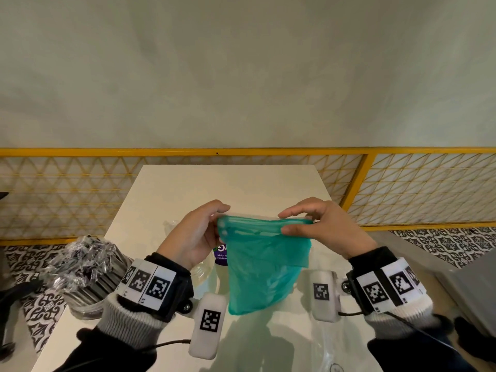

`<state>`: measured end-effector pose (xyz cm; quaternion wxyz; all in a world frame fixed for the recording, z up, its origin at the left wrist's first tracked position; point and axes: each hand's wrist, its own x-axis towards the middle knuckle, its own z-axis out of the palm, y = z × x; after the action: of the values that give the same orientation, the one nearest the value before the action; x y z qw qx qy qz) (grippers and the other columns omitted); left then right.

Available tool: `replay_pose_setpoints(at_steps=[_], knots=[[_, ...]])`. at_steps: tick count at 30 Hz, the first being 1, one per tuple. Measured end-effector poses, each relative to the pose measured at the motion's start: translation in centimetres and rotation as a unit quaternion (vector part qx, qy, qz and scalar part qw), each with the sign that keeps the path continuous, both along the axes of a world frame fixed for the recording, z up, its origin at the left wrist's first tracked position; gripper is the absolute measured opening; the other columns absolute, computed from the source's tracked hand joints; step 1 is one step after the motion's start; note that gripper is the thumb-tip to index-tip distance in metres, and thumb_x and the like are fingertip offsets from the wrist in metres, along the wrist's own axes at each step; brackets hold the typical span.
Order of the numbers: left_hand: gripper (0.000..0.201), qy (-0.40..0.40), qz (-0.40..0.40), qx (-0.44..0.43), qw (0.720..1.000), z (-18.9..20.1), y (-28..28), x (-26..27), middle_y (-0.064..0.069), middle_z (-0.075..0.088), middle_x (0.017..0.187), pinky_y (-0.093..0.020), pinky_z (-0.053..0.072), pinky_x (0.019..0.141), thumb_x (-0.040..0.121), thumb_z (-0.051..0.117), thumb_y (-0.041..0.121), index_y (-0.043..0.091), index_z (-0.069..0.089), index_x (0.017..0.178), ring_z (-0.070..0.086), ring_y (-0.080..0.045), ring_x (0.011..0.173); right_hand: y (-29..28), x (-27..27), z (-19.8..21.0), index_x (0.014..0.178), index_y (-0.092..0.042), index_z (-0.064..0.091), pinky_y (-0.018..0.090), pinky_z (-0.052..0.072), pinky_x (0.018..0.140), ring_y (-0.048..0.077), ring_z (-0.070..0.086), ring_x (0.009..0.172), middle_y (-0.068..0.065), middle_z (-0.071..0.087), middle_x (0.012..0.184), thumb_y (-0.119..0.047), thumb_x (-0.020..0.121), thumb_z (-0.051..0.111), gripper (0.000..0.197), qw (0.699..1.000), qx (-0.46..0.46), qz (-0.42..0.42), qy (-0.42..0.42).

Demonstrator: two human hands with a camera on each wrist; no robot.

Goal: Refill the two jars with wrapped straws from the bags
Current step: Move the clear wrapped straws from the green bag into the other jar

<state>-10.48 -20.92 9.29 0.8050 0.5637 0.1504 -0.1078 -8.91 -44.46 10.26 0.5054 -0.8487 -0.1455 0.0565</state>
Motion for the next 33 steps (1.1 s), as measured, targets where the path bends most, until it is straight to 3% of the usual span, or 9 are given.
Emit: replay_pose_setpoints(at_steps=[4, 7, 10, 16, 19, 21, 23, 27, 33], knots=[[0.029, -0.006, 0.007, 0.048, 0.999, -0.1, -0.1, -0.1, 0.004, 0.043, 0.046, -0.021, 0.028, 0.036, 0.087, 0.059, 0.008, 0.018, 0.047, 0.062, 0.042, -0.01, 0.04, 0.1, 0.0, 0.3, 0.089, -0.036, 0.074, 0.008, 0.037, 0.067, -0.005, 0.051, 0.081, -0.006, 0.062, 0.097, -0.037, 0.062, 0.081, 0.028, 0.999, -0.034, 0.002, -0.038], [0.016, -0.004, 0.026, 0.058, 0.998, -0.1, 0.0, -0.1, 0.006, 0.05, 0.047, -0.022, 0.032, 0.04, 0.086, 0.062, 0.011, 0.017, 0.052, 0.076, 0.045, -0.012, 0.043, 0.0, -0.1, 0.6, 0.093, -0.041, 0.071, 0.009, 0.038, 0.065, -0.002, 0.048, 0.072, -0.005, 0.059, 0.096, -0.047, 0.057, 0.078, 0.037, 0.997, -0.036, 0.005, -0.061], [0.013, -0.008, 0.018, 0.059, 0.998, -0.2, 0.2, -0.1, 0.003, 0.055, 0.053, -0.02, 0.035, 0.041, 0.087, 0.064, 0.017, 0.015, 0.052, 0.082, 0.048, -0.013, 0.044, 0.1, -0.3, 0.7, 0.095, -0.044, 0.07, 0.01, 0.038, 0.066, -0.002, 0.046, 0.075, -0.005, 0.055, 0.097, -0.045, 0.055, 0.08, 0.042, 0.995, -0.059, 0.022, -0.073], [0.011, -0.002, -0.007, 0.072, 0.997, 0.1, 0.0, -0.2, -0.002, 0.053, 0.059, -0.016, 0.033, 0.033, 0.089, 0.06, 0.017, 0.012, 0.051, 0.085, 0.047, -0.011, 0.037, 0.5, -0.1, 0.2, 0.091, -0.039, 0.074, 0.009, 0.036, 0.067, -0.001, 0.052, 0.084, -0.01, 0.056, 0.093, -0.04, 0.072, 0.075, 0.018, 0.983, -0.122, -0.002, -0.134], [0.019, -0.018, -0.041, 0.103, 0.994, 0.3, 0.1, -0.4, 0.0, 0.057, 0.065, -0.02, 0.034, 0.039, 0.084, 0.064, 0.032, 0.015, 0.055, 0.081, 0.045, -0.015, 0.047, 0.6, 0.1, -0.1, 0.089, -0.035, 0.075, 0.011, 0.034, 0.063, -0.003, 0.051, 0.077, -0.009, 0.057, 0.09, -0.039, 0.078, 0.07, 0.014, 0.976, -0.131, -0.031, -0.17], [0.028, -0.036, -0.074, 0.136, 0.987, 0.5, 0.1, -0.6, 0.003, 0.058, 0.062, -0.02, 0.035, 0.043, 0.07, 0.071, 0.043, 0.018, 0.06, 0.075, 0.045, -0.015, 0.05, 0.6, 0.2, 0.1, 0.089, -0.036, 0.075, 0.014, 0.035, 0.064, -0.002, 0.05, 0.075, -0.008, 0.056, 0.091, -0.04, 0.077, 0.07, 0.013, 0.975, -0.132, -0.031, -0.175], [0.024, -0.055, -0.082, 0.172, 0.98, 0.6, 0.3, -0.7, 0.005, 0.059, 0.058, -0.019, 0.036, 0.044, 0.063, 0.076, 0.039, 0.019, 0.066, 0.071, 0.045, -0.012, 0.05, 0.5, 0.2, 0.5, 0.088, -0.039, 0.073, 0.013, 0.036, 0.065, 0.001, 0.046, 0.072, -0.008, 0.053, 0.092, -0.039, 0.073, 0.074, 0.015, 0.98, -0.107, -0.009, -0.166], [0.006, -0.083, -0.067, 0.227, 0.968, 0.6, 0.5, -0.8, 0.005, 0.063, 0.057, -0.016, 0.035, 0.042, 0.077, 0.074, 0.019, 0.013, 0.074, 0.079, 0.044, -0.011, 0.051, 0.2, 0.1, 1.1, 0.087, -0.043, 0.07, 0.011, 0.035, 0.065, 0.001, 0.045, 0.074, -0.01, 0.049, 0.095, -0.038, 0.065, 0.08, 0.025, 0.981, -0.105, 0.039, -0.158], [0.012, -0.119, -0.069, 0.295, 0.946, 1.0, 0.3, -1.1, 0.005, 0.066, 0.065, -0.008, 0.036, 0.042, 0.08, 0.072, 0.018, 0.008, 0.076, 0.086, 0.052, 0.004, 0.045, 0.4, 0.0, 0.9, 0.092, -0.045, 0.071, 0.008, 0.033, 0.07, -0.007, 0.046, 0.089, -0.016, 0.048, 0.101, -0.035, 0.068, 0.08, 0.028, 0.974, -0.171, 0.061, -0.132]])
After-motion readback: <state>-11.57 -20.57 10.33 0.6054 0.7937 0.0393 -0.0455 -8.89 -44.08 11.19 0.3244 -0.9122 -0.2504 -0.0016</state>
